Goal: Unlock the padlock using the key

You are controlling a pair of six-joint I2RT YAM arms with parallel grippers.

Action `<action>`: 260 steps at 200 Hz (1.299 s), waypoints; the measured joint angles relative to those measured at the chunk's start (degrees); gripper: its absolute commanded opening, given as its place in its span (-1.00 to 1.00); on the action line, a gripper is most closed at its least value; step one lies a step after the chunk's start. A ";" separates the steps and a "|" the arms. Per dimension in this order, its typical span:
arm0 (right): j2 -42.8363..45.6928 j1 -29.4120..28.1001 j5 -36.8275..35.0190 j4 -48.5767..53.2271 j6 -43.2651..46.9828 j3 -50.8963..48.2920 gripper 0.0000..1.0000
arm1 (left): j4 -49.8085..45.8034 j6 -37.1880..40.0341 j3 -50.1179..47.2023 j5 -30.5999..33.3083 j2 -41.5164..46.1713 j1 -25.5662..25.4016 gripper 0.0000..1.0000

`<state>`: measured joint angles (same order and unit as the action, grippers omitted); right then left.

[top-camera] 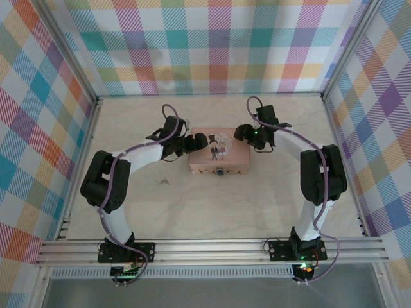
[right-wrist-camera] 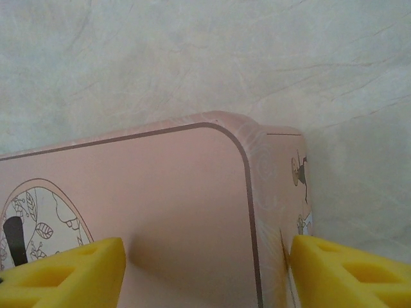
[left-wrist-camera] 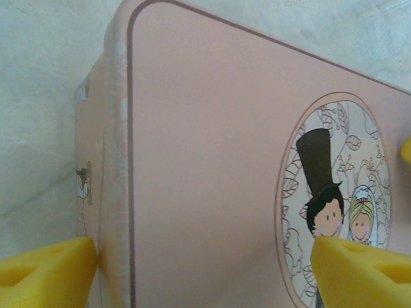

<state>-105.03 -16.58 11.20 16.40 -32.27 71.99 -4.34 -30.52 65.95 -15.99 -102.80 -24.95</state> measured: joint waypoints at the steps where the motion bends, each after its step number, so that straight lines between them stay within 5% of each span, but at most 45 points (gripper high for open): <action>1: 0.00 -0.02 0.00 0.00 0.00 0.00 0.42 | -0.02 0.00 -0.04 0.07 0.09 0.00 1.00; 77: 3.65 0.00 -0.59 2.91 0.63 0.00 0.55 | -2.21 0.00 -4.22 9.99 11.63 3.26 1.00; 116: 8.22 0.17 -2.99 4.96 2.89 0.00 0.55 | -3.87 -4.17 -5.75 7.74 17.55 9.14 1.00; 170: 18.14 -1.95 -3.39 8.35 6.60 -2.99 0.48 | -16.37 -6.16 -5.84 7.10 20.55 11.43 0.59; 222: 24.39 -11.15 -2.32 12.20 9.68 -7.65 0.42 | -32.09 -5.18 -5.79 13.62 18.91 5.33 0.11; 260: 26.43 -13.81 -1.70 13.49 9.64 -10.01 0.42 | -35.63 -7.06 -6.91 16.70 16.17 3.34 0.10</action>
<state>-78.61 -30.39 9.50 29.89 -22.63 61.98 -39.97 -37.58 59.05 0.71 -86.63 -21.61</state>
